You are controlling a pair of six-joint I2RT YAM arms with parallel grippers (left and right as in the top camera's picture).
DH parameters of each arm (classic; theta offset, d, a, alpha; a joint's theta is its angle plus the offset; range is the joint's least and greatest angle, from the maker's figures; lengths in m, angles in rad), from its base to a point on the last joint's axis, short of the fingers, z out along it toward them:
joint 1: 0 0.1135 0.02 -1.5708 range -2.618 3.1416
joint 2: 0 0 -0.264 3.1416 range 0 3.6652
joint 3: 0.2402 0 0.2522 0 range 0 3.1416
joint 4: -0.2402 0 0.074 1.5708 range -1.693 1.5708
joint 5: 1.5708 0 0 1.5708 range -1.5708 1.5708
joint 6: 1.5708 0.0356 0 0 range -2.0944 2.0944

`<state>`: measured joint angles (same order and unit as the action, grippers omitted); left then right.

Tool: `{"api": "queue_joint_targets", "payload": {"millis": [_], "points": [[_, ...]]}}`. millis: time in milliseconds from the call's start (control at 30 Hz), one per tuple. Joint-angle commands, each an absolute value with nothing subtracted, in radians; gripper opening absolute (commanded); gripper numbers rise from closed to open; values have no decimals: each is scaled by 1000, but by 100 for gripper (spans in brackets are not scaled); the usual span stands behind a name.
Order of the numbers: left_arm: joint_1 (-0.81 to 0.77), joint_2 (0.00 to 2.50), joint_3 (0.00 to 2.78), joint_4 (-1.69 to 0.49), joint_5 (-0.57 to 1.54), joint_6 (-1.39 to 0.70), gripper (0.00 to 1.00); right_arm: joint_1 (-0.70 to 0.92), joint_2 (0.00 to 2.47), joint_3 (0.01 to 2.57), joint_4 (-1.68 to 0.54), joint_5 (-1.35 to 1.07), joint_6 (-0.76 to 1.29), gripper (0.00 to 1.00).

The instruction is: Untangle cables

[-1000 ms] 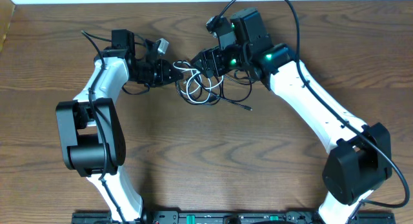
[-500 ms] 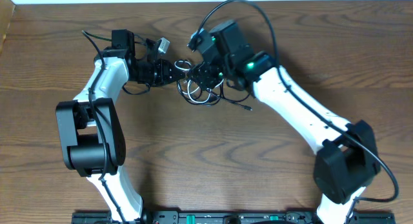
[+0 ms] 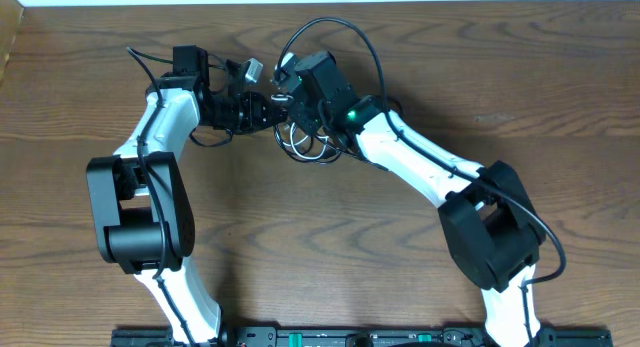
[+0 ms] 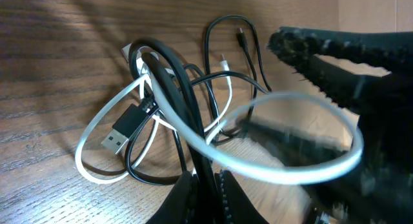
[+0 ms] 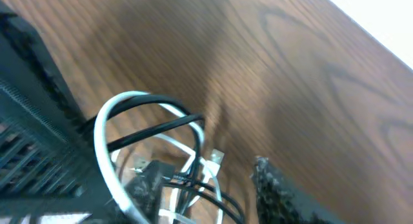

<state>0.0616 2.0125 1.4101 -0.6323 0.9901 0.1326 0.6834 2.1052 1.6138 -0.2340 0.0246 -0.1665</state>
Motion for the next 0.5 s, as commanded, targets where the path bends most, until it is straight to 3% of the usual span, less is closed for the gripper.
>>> {"api": "queue_joint_targets", "payload": {"millis": [0,67,167,267,467], "points": [[60,2009,1406,-638,1013,154,11,689,2112,1621,-217,57,-173,25],[60,2009,1406,-637,1008,154,12,693,2112,1621,-191,70,-173,1],[60,2009,1406,-637,994,153,13,694,2097,1621,-148,158,-138,1],[61,2009,1406,-638,963,153,23,692,2052,1621,-129,173,-128,1],[60,2009,1406,-638,930,152,32,692,1940,1621,-135,162,-147,1]]}}
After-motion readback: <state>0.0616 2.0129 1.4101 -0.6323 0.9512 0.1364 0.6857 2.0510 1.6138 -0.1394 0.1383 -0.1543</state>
